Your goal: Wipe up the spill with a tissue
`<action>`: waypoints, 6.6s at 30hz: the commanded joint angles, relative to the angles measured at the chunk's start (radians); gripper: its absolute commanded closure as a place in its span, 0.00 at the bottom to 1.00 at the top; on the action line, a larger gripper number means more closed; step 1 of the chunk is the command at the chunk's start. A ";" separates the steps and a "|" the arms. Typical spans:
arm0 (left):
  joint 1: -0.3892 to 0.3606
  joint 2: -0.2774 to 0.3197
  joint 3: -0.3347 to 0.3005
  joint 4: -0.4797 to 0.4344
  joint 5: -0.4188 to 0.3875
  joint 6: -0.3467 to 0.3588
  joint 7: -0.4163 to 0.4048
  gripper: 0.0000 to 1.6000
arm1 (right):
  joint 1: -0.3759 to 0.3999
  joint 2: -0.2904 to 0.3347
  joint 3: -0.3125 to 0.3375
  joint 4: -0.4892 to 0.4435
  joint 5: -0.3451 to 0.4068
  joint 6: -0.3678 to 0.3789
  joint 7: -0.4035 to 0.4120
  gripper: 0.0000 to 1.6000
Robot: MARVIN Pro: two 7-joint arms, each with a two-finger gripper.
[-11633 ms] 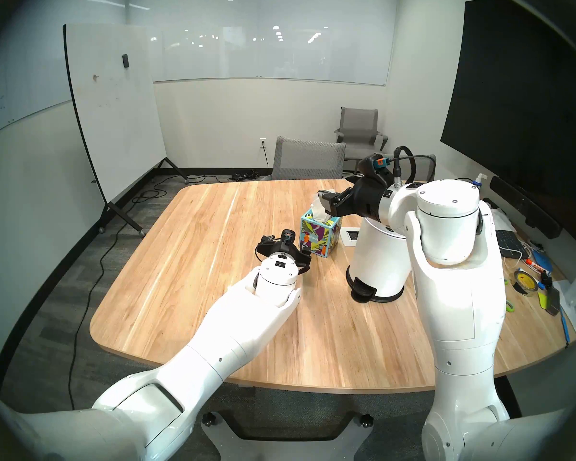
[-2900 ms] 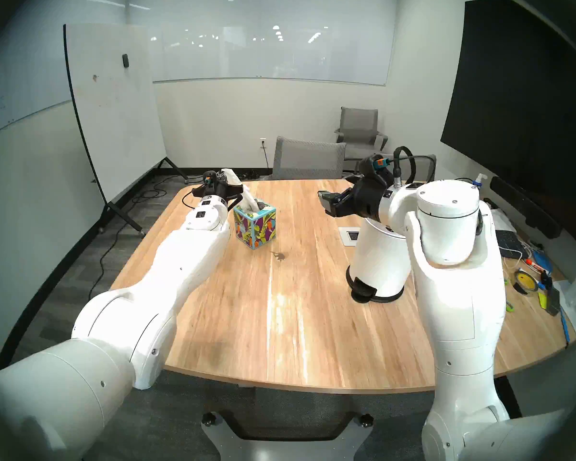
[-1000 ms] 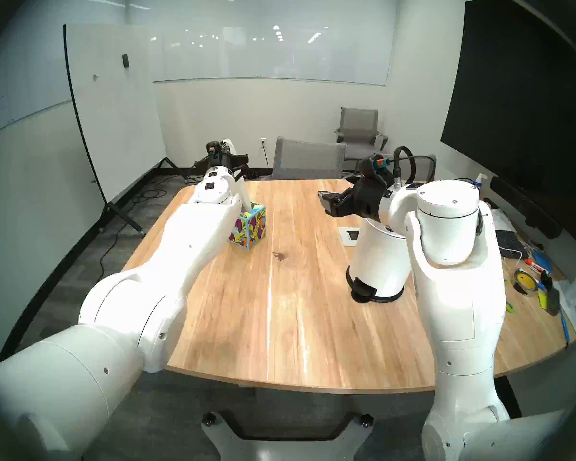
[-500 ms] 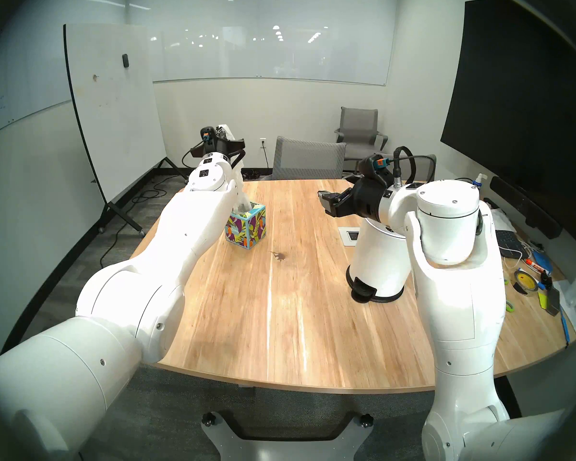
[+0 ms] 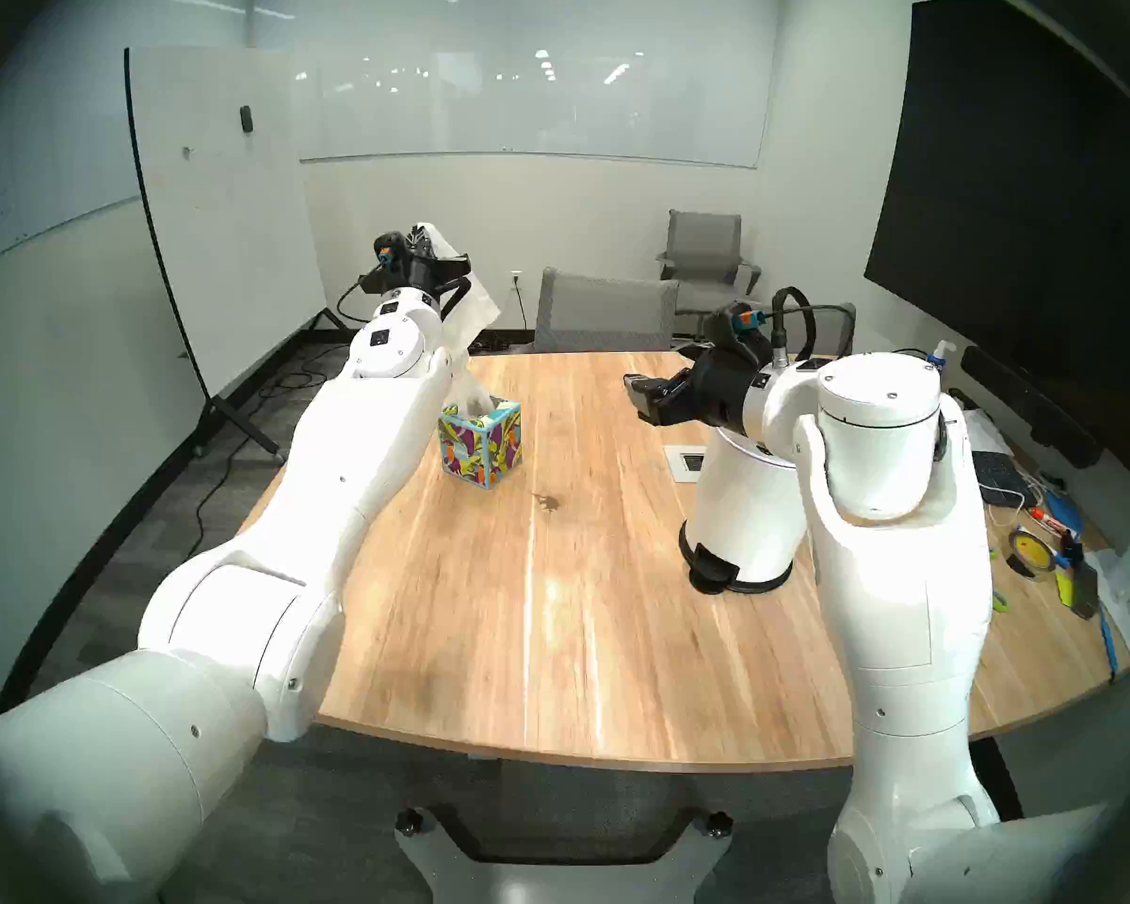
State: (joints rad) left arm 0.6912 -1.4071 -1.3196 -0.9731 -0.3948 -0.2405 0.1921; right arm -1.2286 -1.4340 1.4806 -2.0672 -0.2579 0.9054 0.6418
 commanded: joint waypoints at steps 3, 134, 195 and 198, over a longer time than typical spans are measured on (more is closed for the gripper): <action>0.112 0.044 0.002 -0.138 0.004 0.015 -0.012 1.00 | 0.011 -0.001 0.000 -0.016 0.000 -0.002 0.001 0.00; 0.362 0.184 0.294 -0.434 0.049 0.766 -0.239 1.00 | 0.011 -0.001 0.000 -0.016 0.000 -0.002 0.001 0.00; 0.238 0.091 0.316 -0.303 0.118 0.765 -0.183 0.00 | 0.011 0.000 0.000 -0.017 0.000 -0.001 0.001 0.00; 0.268 0.098 0.315 -0.320 0.125 0.798 -0.152 0.00 | 0.011 0.000 0.000 -0.017 0.000 -0.001 0.001 0.00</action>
State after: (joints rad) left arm 0.9231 -1.3430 -1.0056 -1.2110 -0.2881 0.4866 -0.0027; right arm -1.2287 -1.4341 1.4806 -2.0669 -0.2579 0.9054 0.6418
